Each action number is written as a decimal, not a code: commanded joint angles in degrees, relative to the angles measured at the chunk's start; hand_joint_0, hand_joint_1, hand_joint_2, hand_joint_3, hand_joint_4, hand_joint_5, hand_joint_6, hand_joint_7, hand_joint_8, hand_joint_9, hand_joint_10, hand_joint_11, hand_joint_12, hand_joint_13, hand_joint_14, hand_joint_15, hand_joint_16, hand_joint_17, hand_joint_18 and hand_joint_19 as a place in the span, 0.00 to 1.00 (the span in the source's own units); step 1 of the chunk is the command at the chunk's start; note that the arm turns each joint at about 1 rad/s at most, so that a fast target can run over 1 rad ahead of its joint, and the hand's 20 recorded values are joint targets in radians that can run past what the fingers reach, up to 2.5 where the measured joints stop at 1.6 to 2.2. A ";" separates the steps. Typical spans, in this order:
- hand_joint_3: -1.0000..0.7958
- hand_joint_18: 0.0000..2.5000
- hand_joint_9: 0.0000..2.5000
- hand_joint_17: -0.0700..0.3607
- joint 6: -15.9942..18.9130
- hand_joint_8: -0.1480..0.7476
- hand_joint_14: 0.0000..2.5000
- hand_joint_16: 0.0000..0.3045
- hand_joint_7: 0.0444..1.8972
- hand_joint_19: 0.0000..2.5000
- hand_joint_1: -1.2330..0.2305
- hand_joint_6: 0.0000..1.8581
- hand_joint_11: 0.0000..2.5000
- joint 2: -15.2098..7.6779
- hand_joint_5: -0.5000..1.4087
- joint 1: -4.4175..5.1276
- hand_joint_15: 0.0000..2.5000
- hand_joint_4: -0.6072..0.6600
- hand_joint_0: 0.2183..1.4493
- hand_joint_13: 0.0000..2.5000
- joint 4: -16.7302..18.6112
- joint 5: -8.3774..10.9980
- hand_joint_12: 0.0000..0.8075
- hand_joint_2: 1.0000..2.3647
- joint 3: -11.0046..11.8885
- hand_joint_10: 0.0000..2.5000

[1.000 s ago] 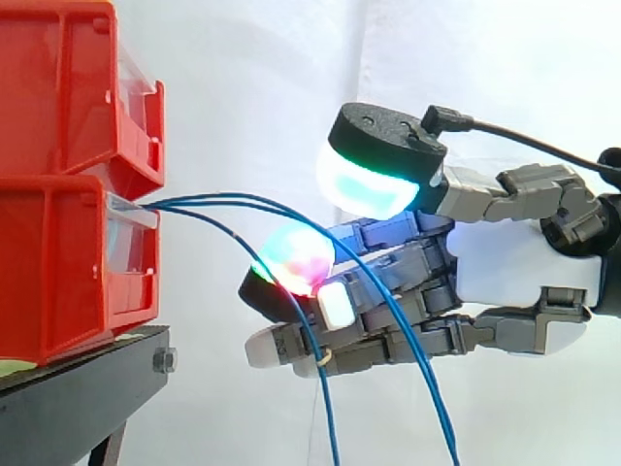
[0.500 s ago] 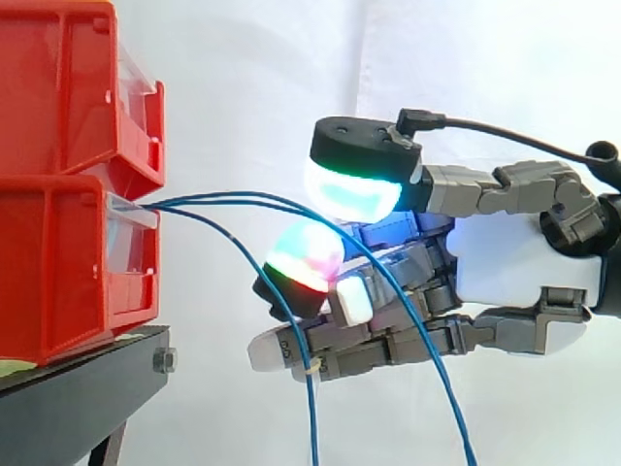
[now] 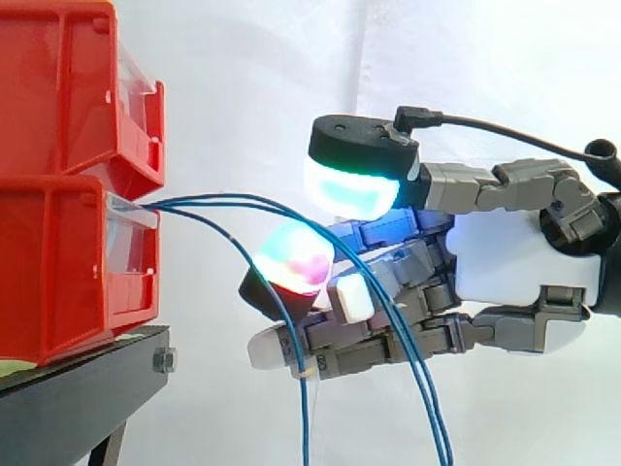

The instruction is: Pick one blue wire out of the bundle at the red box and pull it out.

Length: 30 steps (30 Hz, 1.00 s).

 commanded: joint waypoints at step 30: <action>0.48 0.11 0.42 0.48 -0.05 0.47 0.01 0.20 0.56 0.16 0.31 0.36 0.30 -0.01 0.21 -0.09 0.11 0.72 0.31 0.17 0.01 0.00 0.48 0.02 0.03 0.01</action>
